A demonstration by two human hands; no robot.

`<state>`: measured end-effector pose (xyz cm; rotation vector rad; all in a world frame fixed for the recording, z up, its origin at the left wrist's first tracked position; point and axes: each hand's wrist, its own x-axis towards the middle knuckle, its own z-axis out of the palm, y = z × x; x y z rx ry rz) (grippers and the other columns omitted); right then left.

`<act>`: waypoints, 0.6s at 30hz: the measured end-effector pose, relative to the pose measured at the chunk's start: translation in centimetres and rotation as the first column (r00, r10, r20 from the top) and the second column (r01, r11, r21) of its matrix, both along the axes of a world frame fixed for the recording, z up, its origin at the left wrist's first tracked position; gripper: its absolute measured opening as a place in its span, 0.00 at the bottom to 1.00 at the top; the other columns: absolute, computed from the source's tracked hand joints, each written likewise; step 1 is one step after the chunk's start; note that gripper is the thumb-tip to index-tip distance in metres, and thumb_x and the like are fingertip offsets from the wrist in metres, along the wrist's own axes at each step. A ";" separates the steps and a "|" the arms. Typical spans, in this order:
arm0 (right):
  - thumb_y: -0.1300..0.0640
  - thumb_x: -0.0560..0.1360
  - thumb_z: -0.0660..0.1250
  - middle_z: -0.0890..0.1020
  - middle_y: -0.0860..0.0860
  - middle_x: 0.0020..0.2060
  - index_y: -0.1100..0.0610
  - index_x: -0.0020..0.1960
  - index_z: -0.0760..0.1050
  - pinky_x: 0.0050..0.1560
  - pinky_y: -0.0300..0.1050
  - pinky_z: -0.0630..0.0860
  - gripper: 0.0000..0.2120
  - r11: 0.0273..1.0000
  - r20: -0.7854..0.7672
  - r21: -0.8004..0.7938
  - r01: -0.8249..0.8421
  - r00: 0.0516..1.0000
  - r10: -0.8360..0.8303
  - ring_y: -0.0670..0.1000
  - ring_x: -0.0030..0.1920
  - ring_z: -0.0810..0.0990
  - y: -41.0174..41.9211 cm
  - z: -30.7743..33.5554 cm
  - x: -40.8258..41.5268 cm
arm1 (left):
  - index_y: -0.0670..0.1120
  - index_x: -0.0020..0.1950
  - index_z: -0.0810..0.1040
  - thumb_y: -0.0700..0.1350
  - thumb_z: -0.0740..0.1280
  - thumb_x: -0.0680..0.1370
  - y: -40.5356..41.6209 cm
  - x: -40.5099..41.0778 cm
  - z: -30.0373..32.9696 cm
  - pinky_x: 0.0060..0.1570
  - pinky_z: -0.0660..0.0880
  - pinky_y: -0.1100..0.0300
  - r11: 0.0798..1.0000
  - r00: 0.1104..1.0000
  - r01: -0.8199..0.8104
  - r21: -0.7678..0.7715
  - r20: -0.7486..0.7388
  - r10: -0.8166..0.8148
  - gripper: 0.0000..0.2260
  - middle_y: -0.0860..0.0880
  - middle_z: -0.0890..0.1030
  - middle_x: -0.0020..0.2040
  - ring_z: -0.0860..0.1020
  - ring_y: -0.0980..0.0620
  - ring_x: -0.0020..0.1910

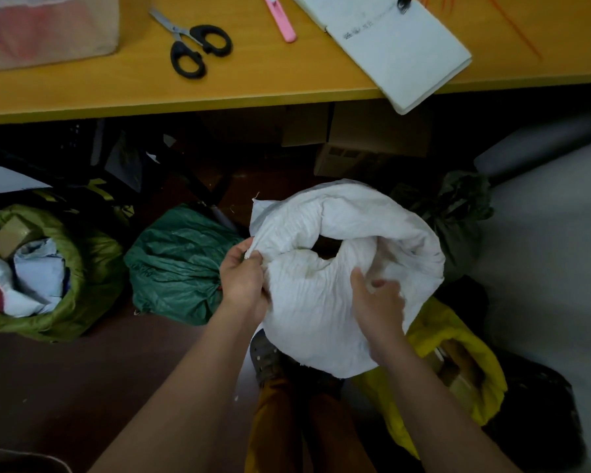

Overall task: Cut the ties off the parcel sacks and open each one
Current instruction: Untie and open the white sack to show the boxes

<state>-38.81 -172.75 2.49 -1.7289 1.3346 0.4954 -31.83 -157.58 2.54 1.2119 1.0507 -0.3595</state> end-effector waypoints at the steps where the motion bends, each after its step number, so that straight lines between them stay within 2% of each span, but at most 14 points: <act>1: 0.33 0.73 0.63 0.69 0.56 0.69 0.58 0.74 0.60 0.66 0.60 0.69 0.40 0.969 -0.082 0.173 0.176 0.983 -0.164 0.59 0.66 0.70 0.1 0.2 0.0 | 0.44 0.59 0.76 0.34 0.59 0.80 -0.3 -0.1 0.1 0.52 0.80 0.48 1.000 1.000 -0.006 0.003 0.004 0.006 0.12 0.44 0.81 0.53 0.80 0.46 0.50; 3: 0.30 0.69 0.67 0.69 0.56 0.70 0.55 0.77 0.54 0.65 0.62 0.71 0.48 0.845 -0.191 0.370 0.387 0.921 -0.338 0.60 0.67 0.71 0.2 0.4 -0.1 | 0.44 0.60 0.76 0.34 0.59 0.80 -0.9 -0.3 0.2 0.46 0.81 0.52 1.000 1.000 0.003 0.015 0.013 -0.003 0.12 0.44 0.80 0.53 0.80 0.48 0.49; 4: 0.29 0.67 0.68 0.70 0.56 0.70 0.54 0.78 0.54 0.64 0.63 0.72 0.50 0.816 -0.216 0.404 0.414 0.910 -0.355 0.60 0.66 0.72 0.1 0.5 0.0 | 0.45 0.60 0.76 0.35 0.59 0.80 -1.2 -0.5 0.2 0.45 0.81 0.53 1.000 1.000 0.014 0.023 0.013 -0.014 0.12 0.44 0.80 0.53 0.80 0.48 0.49; 7: 0.32 0.63 0.74 0.73 0.56 0.67 0.56 0.76 0.57 0.63 0.62 0.73 0.52 0.806 -0.212 0.457 0.376 0.926 -0.312 0.59 0.63 0.74 -0.1 0.7 0.3 | 0.45 0.61 0.76 0.35 0.60 0.80 -1.9 -0.9 0.3 0.51 0.80 0.48 0.999 1.000 0.016 0.041 0.008 -0.017 0.12 0.43 0.79 0.56 0.80 0.45 0.53; 8: 0.36 0.64 0.76 0.75 0.56 0.65 0.58 0.75 0.61 0.62 0.61 0.74 0.49 0.809 -0.175 0.469 0.354 0.935 -0.308 0.58 0.62 0.75 -0.1 0.6 0.3 | 0.45 0.61 0.76 0.35 0.60 0.80 -2.1 -1.0 0.3 0.50 0.81 0.49 0.999 1.000 0.011 0.046 0.010 -0.012 0.12 0.43 0.79 0.56 0.80 0.46 0.52; 10: 0.49 0.69 0.77 0.80 0.55 0.56 0.61 0.69 0.70 0.58 0.58 0.78 0.34 0.819 -0.084 0.470 0.329 0.940 -0.330 0.55 0.54 0.79 0.0 0.4 -0.1 | 0.44 0.61 0.75 0.35 0.60 0.80 -2.5 -1.3 0.3 0.42 0.82 0.54 0.999 1.000 -0.004 0.036 0.025 0.003 0.12 0.43 0.80 0.54 0.80 0.48 0.48; 12: 0.62 0.73 0.71 0.82 0.57 0.51 0.63 0.61 0.76 0.53 0.57 0.80 0.17 0.838 -0.012 0.431 0.335 0.931 -0.366 0.57 0.50 0.81 -0.2 0.3 -0.7 | 0.44 0.59 0.75 0.34 0.60 0.79 -2.7 -1.7 0.4 0.38 0.81 0.57 1.000 0.999 -0.021 0.016 0.041 0.020 0.12 0.44 0.80 0.52 0.81 0.49 0.45; 13: 0.67 0.74 0.68 0.82 0.58 0.50 0.64 0.59 0.77 0.51 0.55 0.81 0.13 0.827 0.021 0.428 0.365 0.910 -0.413 0.58 0.49 0.81 -0.5 0.3 -1.0 | 0.44 0.58 0.75 0.33 0.60 0.79 -2.8 -1.8 0.4 0.40 0.81 0.55 0.999 0.998 -0.046 0.022 0.045 0.045 0.12 0.44 0.80 0.52 0.81 0.48 0.46; 16: 0.69 0.77 0.65 0.81 0.55 0.45 0.61 0.52 0.77 0.38 0.46 0.79 0.07 0.746 0.130 0.463 0.479 0.796 -0.591 0.53 0.43 0.81 -2.0 0.8 -1.2 | 0.43 0.54 0.74 0.29 0.57 0.76 -2.2 -1.5 0.3 0.44 0.79 0.54 0.975 0.977 -0.205 0.088 0.068 0.200 0.13 0.42 0.78 0.53 0.79 0.48 0.45; 18: 0.68 0.77 0.64 0.81 0.52 0.42 0.60 0.49 0.78 0.31 0.37 0.77 0.06 0.758 0.201 0.450 0.472 0.773 -0.602 0.46 0.36 0.82 -2.8 1.5 -1.2 | 0.38 0.60 0.73 0.26 0.56 0.75 -1.7 -1.3 0.1 0.50 0.80 0.49 0.950 0.955 -0.297 0.099 0.054 0.293 0.17 0.38 0.78 0.56 0.80 0.43 0.49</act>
